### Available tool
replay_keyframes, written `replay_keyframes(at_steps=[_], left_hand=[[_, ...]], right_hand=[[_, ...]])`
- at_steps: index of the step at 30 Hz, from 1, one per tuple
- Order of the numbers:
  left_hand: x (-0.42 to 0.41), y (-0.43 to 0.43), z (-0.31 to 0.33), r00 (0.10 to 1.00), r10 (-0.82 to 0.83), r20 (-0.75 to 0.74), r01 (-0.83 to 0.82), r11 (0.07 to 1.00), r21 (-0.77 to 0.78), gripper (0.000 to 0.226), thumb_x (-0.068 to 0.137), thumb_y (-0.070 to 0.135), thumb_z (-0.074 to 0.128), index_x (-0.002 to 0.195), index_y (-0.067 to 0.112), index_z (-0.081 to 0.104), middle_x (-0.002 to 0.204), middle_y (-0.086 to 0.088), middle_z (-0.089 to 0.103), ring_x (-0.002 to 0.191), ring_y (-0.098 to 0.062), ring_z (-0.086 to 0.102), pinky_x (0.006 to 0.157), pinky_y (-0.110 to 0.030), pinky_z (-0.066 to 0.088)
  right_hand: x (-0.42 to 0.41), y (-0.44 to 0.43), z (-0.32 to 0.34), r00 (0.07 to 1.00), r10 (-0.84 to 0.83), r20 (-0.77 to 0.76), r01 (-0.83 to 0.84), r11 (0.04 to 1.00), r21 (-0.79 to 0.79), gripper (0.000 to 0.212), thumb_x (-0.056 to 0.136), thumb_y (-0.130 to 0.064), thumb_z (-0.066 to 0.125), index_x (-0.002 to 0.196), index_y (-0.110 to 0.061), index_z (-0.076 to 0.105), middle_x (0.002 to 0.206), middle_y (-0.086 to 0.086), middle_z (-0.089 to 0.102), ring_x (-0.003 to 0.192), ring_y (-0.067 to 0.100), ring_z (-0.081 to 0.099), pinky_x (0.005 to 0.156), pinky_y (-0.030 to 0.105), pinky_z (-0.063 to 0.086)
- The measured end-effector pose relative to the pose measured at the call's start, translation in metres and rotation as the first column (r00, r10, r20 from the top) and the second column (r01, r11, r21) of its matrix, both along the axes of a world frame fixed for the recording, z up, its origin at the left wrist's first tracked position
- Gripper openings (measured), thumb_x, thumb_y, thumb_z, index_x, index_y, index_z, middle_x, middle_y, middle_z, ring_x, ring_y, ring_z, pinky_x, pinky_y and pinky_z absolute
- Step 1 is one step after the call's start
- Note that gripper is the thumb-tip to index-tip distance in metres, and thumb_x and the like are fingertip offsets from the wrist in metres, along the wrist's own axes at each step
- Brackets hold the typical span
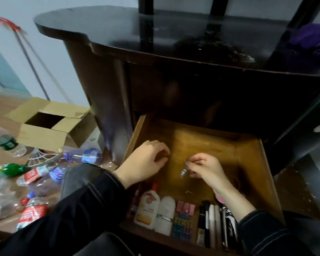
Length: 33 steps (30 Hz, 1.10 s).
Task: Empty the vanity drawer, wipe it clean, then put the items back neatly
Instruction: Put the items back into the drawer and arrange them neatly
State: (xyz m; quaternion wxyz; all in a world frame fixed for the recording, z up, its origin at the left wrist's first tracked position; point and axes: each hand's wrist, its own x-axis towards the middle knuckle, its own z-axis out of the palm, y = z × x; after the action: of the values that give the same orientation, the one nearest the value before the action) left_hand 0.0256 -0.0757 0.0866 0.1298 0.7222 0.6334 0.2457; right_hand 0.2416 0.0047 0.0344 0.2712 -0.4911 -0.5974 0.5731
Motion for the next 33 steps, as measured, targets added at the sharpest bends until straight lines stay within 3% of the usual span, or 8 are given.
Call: replay_keyframes(at_steps=[3, 5, 8, 12, 15, 18, 22, 33], left_hand=[[-0.037, -0.016, -0.004, 0.970, 0.103, -0.221, -0.078, 0.989, 0.123, 0.022, 0.091, 0.019, 0.063, 0.113, 0.021, 0.068, 0.115, 0.005, 0.061, 0.107, -0.020, 0.050, 0.088, -0.035, 0.046], [-0.050, -0.024, -0.014, 0.953, 0.164, -0.254, -0.137, 0.983, 0.122, 0.025, 0.092, 0.017, 0.060, 0.116, 0.020, 0.067, 0.124, 0.004, 0.057, 0.116, -0.023, 0.046, 0.094, -0.039, 0.045], [-0.052, -0.029, -0.026, 0.974, 0.192, -0.124, -0.178, 0.977, 0.115, 0.025, 0.092, 0.010, 0.057, 0.113, 0.019, 0.066, 0.131, 0.005, 0.051, 0.118, -0.022, 0.044, 0.097, -0.035, 0.044], [-0.048, -0.030, -0.029, 0.968, 0.236, -0.083, -0.225, 0.966, 0.124, 0.021, 0.091, 0.008, 0.056, 0.104, 0.019, 0.067, 0.132, 0.006, 0.050, 0.112, -0.019, 0.043, 0.089, -0.033, 0.047], [-0.048, -0.031, -0.028, 0.968, 0.243, -0.068, -0.233, 0.965, 0.124, 0.019, 0.091, 0.008, 0.055, 0.101, 0.019, 0.067, 0.133, 0.007, 0.050, 0.110, -0.018, 0.043, 0.085, -0.032, 0.047], [-0.047, -0.031, -0.029, 0.968, 0.241, -0.067, -0.232, 0.965, 0.121, 0.017, 0.090, 0.008, 0.055, 0.098, 0.019, 0.067, 0.133, 0.007, 0.050, 0.108, -0.018, 0.044, 0.082, -0.033, 0.048], [-0.048, -0.030, -0.030, 0.967, 0.246, -0.073, -0.236, 0.964, 0.122, 0.016, 0.091, 0.009, 0.055, 0.097, 0.019, 0.066, 0.133, 0.007, 0.051, 0.111, -0.019, 0.044, 0.082, -0.033, 0.049], [-0.048, -0.030, -0.033, 0.966, 0.251, -0.064, -0.242, 0.962, 0.123, 0.016, 0.091, 0.009, 0.055, 0.095, 0.020, 0.066, 0.133, 0.007, 0.051, 0.111, -0.018, 0.045, 0.081, -0.032, 0.049]], right_hand=[[-0.026, -0.001, -0.004, 0.994, 0.092, 0.063, -0.093, 0.995, 0.025, 0.012, 0.087, -0.012, 0.078, 0.097, -0.013, 0.071, 0.079, 0.001, 0.075, 0.064, 0.007, 0.067, 0.057, 0.021, 0.055], [-0.046, -0.002, -0.009, 0.988, 0.122, 0.098, -0.127, 0.991, 0.046, 0.012, 0.087, -0.016, 0.078, 0.096, -0.015, 0.071, 0.079, 0.000, 0.076, 0.059, 0.005, 0.063, 0.052, 0.019, 0.050], [-0.077, -0.001, -0.020, 0.970, 0.164, 0.179, -0.181, 0.980, 0.083, 0.011, 0.087, -0.020, 0.078, 0.091, -0.017, 0.069, 0.078, 0.002, 0.072, 0.058, 0.005, 0.059, 0.050, 0.020, 0.044], [-0.104, 0.002, -0.041, 0.921, 0.160, 0.355, -0.220, 0.966, 0.136, 0.017, 0.085, -0.031, 0.080, 0.090, -0.022, 0.066, 0.092, 0.000, 0.069, 0.083, 0.015, 0.065, 0.072, 0.034, 0.053], [-0.111, 0.006, -0.054, 0.894, 0.126, 0.430, -0.193, 0.974, 0.116, 0.030, 0.085, -0.040, 0.079, 0.100, -0.018, 0.065, 0.099, 0.001, 0.065, 0.090, 0.020, 0.064, 0.080, 0.041, 0.055], [-0.111, 0.005, -0.058, 0.850, 0.097, 0.518, -0.190, 0.973, 0.129, 0.032, 0.085, -0.051, 0.074, 0.098, -0.027, 0.056, 0.093, -0.010, 0.058, 0.088, 0.015, 0.062, 0.081, 0.041, 0.055], [-0.109, 0.001, -0.060, 0.761, 0.129, 0.636, -0.296, 0.941, 0.162, 0.034, 0.087, -0.054, 0.070, 0.099, -0.030, 0.050, 0.093, -0.010, 0.059, 0.089, 0.016, 0.063, 0.080, 0.041, 0.056], [-0.110, -0.011, -0.062, 0.704, 0.207, 0.680, -0.482, 0.842, 0.242, 0.025, 0.094, -0.047, 0.065, 0.108, -0.027, 0.065, 0.095, -0.011, 0.061, 0.087, 0.013, 0.065, 0.077, 0.039, 0.059]])
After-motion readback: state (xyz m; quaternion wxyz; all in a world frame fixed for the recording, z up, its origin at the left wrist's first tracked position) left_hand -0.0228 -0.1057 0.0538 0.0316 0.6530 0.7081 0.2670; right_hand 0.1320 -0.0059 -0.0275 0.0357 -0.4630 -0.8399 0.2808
